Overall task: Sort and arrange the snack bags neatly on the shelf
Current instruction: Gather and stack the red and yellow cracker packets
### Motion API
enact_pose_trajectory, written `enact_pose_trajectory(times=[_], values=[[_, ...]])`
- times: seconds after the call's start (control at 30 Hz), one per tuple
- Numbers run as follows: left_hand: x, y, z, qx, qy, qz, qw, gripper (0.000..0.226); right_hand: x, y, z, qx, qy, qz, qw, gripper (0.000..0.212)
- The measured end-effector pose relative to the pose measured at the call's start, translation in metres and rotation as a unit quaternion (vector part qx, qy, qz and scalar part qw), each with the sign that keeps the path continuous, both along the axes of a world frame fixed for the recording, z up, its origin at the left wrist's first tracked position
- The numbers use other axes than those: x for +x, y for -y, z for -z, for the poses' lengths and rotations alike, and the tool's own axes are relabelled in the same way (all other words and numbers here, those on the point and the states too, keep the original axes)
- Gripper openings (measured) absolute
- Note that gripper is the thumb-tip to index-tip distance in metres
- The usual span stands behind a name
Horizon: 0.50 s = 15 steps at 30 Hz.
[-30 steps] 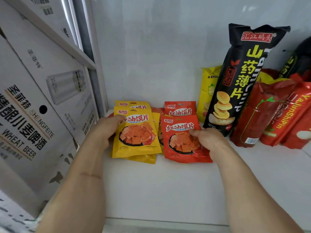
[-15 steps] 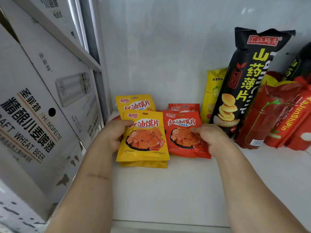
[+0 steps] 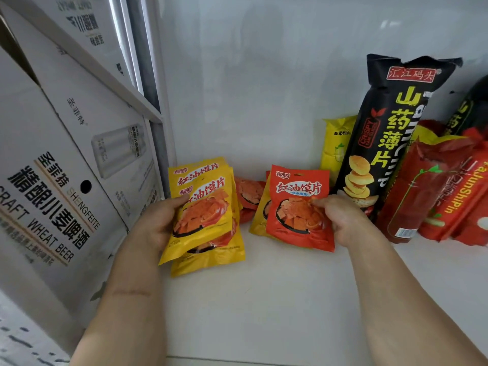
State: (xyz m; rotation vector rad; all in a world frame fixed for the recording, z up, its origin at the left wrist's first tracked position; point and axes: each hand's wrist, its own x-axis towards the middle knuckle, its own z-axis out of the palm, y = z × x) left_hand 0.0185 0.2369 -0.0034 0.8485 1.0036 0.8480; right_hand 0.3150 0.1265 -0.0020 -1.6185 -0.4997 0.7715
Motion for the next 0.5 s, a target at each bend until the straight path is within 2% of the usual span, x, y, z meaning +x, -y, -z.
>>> enact_pose_trajectory(times=[0.13,0.27,0.5], values=[[0.002,0.009,-0.004,-0.017,0.007,-0.006,1.0,0.022,-0.005,-0.005,0.002,-0.002,-0.005,0.001,1.0,0.018],[0.013,0.026,-0.011,0.011,0.011,0.027,1.0,0.017,-0.008,-0.003,0.012,-0.016,-0.034,-0.044,0.998,0.01],[0.023,0.067,-0.015,0.047,0.012,0.111,0.993,0.021,-0.003,0.018,0.018,0.042,-0.027,-0.031,0.998,0.013]])
